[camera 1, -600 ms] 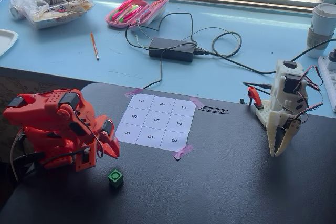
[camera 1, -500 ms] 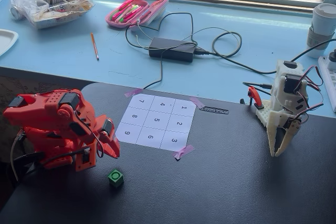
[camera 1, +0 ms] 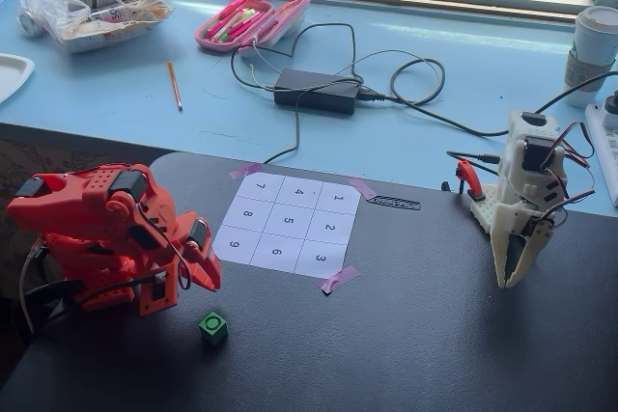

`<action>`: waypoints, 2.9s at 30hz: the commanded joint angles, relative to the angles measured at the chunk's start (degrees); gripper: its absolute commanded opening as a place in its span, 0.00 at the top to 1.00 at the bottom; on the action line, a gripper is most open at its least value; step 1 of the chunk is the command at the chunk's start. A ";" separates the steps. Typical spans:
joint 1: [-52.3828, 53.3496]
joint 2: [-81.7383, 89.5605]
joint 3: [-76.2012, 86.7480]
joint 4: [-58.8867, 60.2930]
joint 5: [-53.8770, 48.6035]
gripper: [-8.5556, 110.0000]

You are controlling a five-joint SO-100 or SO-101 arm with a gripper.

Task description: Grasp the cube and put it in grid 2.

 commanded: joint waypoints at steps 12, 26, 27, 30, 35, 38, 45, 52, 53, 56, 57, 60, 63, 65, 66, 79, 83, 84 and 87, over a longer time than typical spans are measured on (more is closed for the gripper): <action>-0.26 -0.44 -0.70 2.37 -1.05 0.93; 0.53 -3.43 -2.90 0.18 -1.32 0.92; 0.70 -5.71 -4.13 -0.62 -1.14 0.92; 1.32 -12.22 -8.53 -1.76 -0.35 0.87; 2.55 -20.57 -16.61 -0.53 0.09 0.79; 3.78 -27.51 -21.71 -0.62 0.09 0.74; 7.65 -42.10 -33.66 -0.53 0.79 0.65; 11.43 -51.06 -43.33 1.93 1.32 0.59; 12.13 -52.47 -44.65 2.37 1.49 0.58; 14.59 -56.60 -47.90 3.87 2.20 0.56; 15.29 -58.01 -48.78 4.31 2.29 0.56; 17.40 -61.96 -49.57 4.48 3.08 0.56; 18.54 -65.83 -49.48 4.39 3.96 0.56; 19.07 -68.20 -49.39 4.75 4.39 0.56; 19.34 -69.35 -49.31 4.83 4.57 0.56; 21.53 -77.52 -49.57 -0.09 5.01 0.56; 22.41 -80.42 -51.59 -0.79 5.01 0.56; 22.50 -81.04 -51.94 -0.79 5.01 0.56; 22.94 -81.91 -52.29 -1.14 5.01 0.56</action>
